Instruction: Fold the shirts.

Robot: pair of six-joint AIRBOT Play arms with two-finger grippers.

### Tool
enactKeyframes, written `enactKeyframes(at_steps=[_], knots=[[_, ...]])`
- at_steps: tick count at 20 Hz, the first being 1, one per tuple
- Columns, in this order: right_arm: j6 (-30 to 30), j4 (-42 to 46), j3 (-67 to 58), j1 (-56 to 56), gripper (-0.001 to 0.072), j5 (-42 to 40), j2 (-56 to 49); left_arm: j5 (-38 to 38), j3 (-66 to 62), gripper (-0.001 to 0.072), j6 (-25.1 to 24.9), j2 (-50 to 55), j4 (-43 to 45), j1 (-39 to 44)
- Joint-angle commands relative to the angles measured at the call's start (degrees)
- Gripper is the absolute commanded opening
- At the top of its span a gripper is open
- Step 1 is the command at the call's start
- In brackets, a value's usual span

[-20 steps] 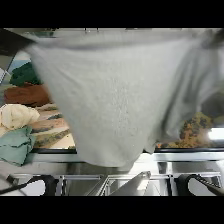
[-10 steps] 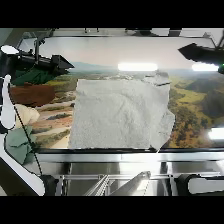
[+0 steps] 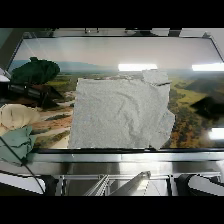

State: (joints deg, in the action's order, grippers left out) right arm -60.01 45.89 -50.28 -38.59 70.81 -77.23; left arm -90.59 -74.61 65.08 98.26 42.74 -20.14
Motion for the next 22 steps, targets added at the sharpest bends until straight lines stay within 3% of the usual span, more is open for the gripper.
enactKeyframes(at_steps=[1, 4, 6, 8, 9, 10, 16, 17, 19, 20, 21, 22], knots=[[-4.5, 0.9, 17.0, 0.7, 0.0495, -3.3, 1.9, 3.9, 16.6, 0.0700, -2.1, -7.8, 8.3, -0.9], [-3.7, -2.9, 22.4, 7.7, 0.0495, -5.6, 1.9, 9.7, 22.9, 0.0700, -1.9, -12.4, 12.8, -0.9], [-4.6, -3.2, 22.8, 12.5, 0.0371, -7.2, 1.4, 9.9, 26.0, 0.0700, -0.8, -14.0, 13.3, -0.9], [-4.5, -5.2, 22.7, 15.4, 0.0360, -9.0, 1.1, 9.7, 28.5, 0.0699, 0.2, -14.1, 13.2, -0.6], [-3.3, -6.8, 22.5, 15.7, 0.0235, -9.1, 1.2, 10.0, 29.8, 0.0699, 0.4, -14.1, 13.2, -0.1], [-2.3, -8.3, 22.3, 15.5, 0.0045, -8.6, 1.2, 10.8, 30.8, 0.0700, 0.4, -14.1, 13.2, 1.0], [-1.7, -8.7, 21.4, 15.3, 0.0019, -8.0, 5.3, 16.4, 33.8, 0.0687, 1.1, -13.4, 13.3, 12.6], [-1.7, -8.7, 21.2, 15.3, 0.0019, -7.6, 6.2, 16.1, 34.4, 0.0612, 1.7, -12.4, 13.2, 13.9], [-1.8, -8.7, 20.6, 15.3, 0.0019, -7.0, 8.2, 14.4, 35.0, 0.0302, 1.4, -9.3, 13.0, 16.5], [-2.2, -8.6, 20.2, 15.2, 0.0019, -6.3, 9.1, 12.7, 34.4, 0.0080, -0.4, -7.6, 12.3, 17.5], [-2.8, -8.4, 19.8, 14.3, 0.0019, -4.3, 10.1, 10.9, 33.6, 0.0018, -3.0, -6.5, 10.1, 18.2], [-3.5, -7.2, 19.6, 12.6, 0.0019, -1.9, 11.3, 9.6, 32.9, 0.0019, -4.7, -6.2, 7.3, 18.2]])
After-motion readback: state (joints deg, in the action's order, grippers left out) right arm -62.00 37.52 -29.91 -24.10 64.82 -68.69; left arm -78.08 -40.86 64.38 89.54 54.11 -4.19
